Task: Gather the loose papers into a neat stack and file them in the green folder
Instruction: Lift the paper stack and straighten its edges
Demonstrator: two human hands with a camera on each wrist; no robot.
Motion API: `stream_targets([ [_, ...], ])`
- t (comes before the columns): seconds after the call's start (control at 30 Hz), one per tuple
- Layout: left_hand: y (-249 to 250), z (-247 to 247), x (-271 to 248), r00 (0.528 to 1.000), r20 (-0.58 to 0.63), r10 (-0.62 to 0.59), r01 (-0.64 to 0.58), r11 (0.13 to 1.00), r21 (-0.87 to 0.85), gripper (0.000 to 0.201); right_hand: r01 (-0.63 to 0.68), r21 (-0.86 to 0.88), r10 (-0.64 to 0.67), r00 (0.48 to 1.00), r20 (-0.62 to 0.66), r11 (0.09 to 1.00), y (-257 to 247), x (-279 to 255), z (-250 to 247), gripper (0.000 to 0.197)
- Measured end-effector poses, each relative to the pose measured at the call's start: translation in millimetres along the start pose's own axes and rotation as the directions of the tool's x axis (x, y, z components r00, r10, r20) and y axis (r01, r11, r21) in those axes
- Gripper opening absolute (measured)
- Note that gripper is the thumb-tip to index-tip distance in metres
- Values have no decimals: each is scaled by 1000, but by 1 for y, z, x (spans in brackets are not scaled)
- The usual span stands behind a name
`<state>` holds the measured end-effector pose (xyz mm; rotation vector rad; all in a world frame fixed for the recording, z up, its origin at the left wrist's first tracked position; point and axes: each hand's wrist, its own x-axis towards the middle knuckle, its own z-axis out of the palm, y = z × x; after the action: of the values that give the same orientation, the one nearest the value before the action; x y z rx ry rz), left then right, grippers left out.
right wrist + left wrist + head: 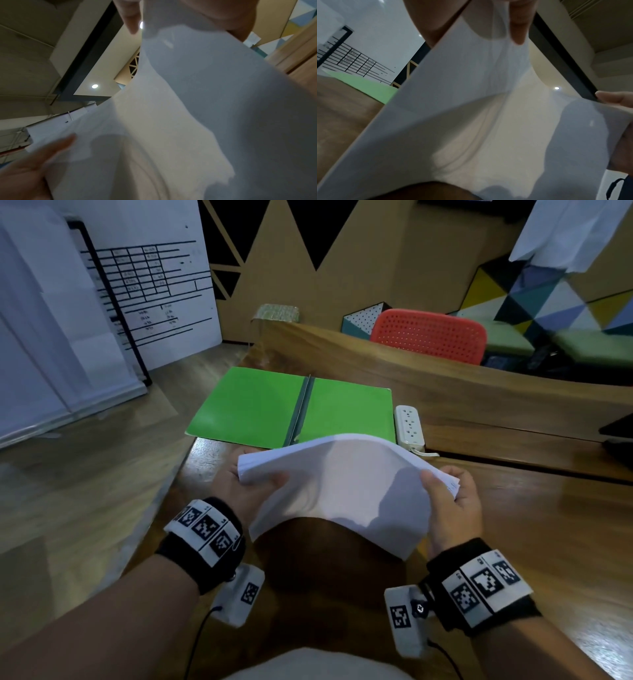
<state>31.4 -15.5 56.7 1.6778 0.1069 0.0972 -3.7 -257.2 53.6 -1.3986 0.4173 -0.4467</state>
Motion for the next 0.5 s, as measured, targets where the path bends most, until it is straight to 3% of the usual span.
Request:
stream_targets([
  [0.07, 0, -3, 2, 999, -34, 11, -15, 993, -117, 24, -15, 44, 15, 1000, -7, 999, -1, 3, 0, 28],
  [0.17, 0, -3, 11, 992, -124, -37, 15, 984, -179, 8, -40, 1, 40, 999, -37, 999, -2, 11, -1, 32],
  [0.23, 2, -1, 16, 991, -124, -52, 24, 976, -217, 8, -41, 7, 42, 998, -45, 999, -2, 15, 0, 27],
  [0.4, 2, -4, 20, 996, -86, -19, -4, 967, -254, 28, -32, -35, 31, 999, -36, 999, -6, 20, 0, 25],
  [0.47, 1, -7, 18, 999, -40, 17, -26, 970, -243, 42, -51, 10, 50, 998, 36, 999, -11, 19, -3, 18],
  [0.5, -1, -8, 16, 999, -4, 36, -36, 970, -241, 54, -57, 29, 54, 994, 95, 998, -9, 19, -7, 40],
])
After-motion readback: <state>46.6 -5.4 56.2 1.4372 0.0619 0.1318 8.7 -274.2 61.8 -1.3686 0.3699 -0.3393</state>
